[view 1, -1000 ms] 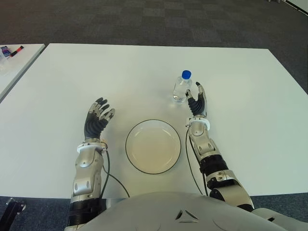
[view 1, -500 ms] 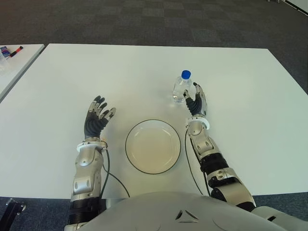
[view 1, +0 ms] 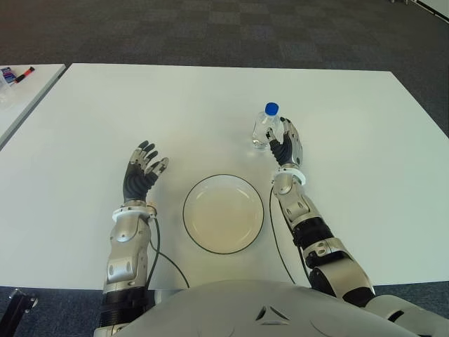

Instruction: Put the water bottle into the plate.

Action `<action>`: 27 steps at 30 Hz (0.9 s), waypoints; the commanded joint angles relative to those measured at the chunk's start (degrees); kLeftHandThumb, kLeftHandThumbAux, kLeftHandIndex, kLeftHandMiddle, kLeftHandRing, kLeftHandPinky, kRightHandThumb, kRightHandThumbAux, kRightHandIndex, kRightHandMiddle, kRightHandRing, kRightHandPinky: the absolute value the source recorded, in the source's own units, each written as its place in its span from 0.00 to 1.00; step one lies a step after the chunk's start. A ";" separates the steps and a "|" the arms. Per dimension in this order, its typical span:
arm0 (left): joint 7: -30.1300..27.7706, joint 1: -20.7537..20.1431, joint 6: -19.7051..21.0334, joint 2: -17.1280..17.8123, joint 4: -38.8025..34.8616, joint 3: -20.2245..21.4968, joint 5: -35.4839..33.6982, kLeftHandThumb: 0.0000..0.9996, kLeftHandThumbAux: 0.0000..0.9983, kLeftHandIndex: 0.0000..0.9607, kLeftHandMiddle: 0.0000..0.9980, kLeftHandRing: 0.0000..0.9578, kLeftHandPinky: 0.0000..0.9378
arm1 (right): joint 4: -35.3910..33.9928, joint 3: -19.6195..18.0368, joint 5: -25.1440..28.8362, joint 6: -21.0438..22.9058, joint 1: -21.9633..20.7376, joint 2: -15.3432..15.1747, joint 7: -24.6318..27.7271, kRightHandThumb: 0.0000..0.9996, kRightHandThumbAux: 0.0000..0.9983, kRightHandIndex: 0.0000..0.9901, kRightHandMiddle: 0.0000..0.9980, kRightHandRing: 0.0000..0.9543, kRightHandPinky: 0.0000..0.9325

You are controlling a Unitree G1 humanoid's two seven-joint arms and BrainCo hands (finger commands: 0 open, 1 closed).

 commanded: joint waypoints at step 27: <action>-1.72 0.43 -1.89 -0.15 1.47 -0.23 -1.77 0.46 0.77 0.16 0.17 0.20 0.25 | 2.78 1.40 -1.02 1.37 -1.60 -0.62 -1.74 0.38 0.20 0.00 0.00 0.00 0.00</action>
